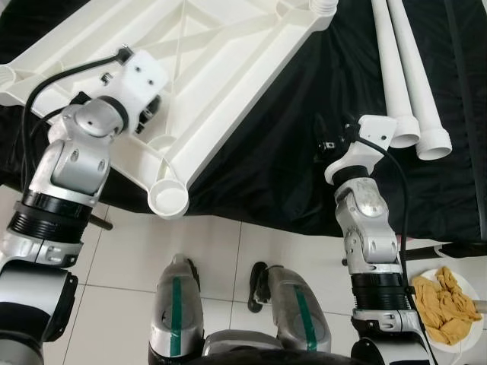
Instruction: Building children table
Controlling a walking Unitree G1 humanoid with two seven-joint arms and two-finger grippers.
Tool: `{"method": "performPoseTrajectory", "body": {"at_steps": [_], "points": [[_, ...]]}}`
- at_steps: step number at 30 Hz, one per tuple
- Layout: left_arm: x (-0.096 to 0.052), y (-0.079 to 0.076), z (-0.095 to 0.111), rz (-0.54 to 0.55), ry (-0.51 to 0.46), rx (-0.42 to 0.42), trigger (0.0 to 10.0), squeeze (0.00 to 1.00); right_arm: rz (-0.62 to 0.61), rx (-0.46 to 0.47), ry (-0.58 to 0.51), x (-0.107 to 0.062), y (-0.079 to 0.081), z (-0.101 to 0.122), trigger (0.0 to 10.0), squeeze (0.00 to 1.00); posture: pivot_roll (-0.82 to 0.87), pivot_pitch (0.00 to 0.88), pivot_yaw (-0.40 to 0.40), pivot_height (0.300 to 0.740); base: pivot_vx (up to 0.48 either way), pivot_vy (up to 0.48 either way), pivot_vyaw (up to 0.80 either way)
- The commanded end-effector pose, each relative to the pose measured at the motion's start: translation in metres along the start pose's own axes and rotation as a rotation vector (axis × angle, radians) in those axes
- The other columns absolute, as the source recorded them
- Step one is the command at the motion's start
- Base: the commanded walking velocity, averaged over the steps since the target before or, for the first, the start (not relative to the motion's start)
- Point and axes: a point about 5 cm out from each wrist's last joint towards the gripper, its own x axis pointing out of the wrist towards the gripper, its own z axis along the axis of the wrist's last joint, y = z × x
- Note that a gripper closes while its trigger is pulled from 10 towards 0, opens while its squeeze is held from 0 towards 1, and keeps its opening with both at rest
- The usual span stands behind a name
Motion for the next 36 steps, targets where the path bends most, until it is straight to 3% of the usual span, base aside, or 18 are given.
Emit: {"method": "performPoseTrajectory", "body": {"at_steps": [1,6,13,27,30,35,36], "points": [[0.000,-0.007,0.000,-0.030,-0.003,0.026,10.0,0.00,-0.003,0.003,0.008,0.000,0.000,-0.002,10.0,0.00,0.09,0.093,-0.049,0.740,0.000,0.000,0.00],[0.003,-0.017,0.010,-0.077,-0.045,0.055,10.0,0.00,-0.007,0.003,0.007,0.001,-0.001,-0.002,10.0,0.00,0.09,0.098,-0.048,0.740,0.000,0.000,0.00],[0.013,-0.030,0.046,-0.121,-0.150,0.056,10.0,0.00,-0.018,0.005,0.003,0.001,-0.002,-0.001,10.0,0.00,0.07,0.103,-0.040,0.740,0.000,0.000,0.00],[0.017,-0.046,0.068,-0.169,-0.214,0.047,10.0,0.00,-0.041,0.003,0.004,-0.003,-0.005,-0.001,10.0,0.00,0.06,0.109,-0.030,0.740,0.000,0.000,0.00],[0.015,-0.034,0.063,-0.131,-0.197,0.056,10.0,0.00,-0.045,0.004,0.003,-0.003,-0.005,-0.001,10.0,0.00,0.06,0.110,-0.031,0.740,0.000,0.000,0.00],[0.009,0.001,0.048,0.025,-0.130,0.030,10.0,0.00,-0.044,0.007,0.006,-0.003,-0.004,-0.001,10.0,0.00,0.07,0.111,-0.036,0.740,0.000,0.000,0.00],[0.009,0.001,0.048,0.025,-0.130,0.030,10.0,0.00,-0.044,0.007,0.006,-0.003,-0.004,-0.001,10.0,0.00,0.07,0.111,-0.036,0.740,0.000,0.000,0.00]]}}
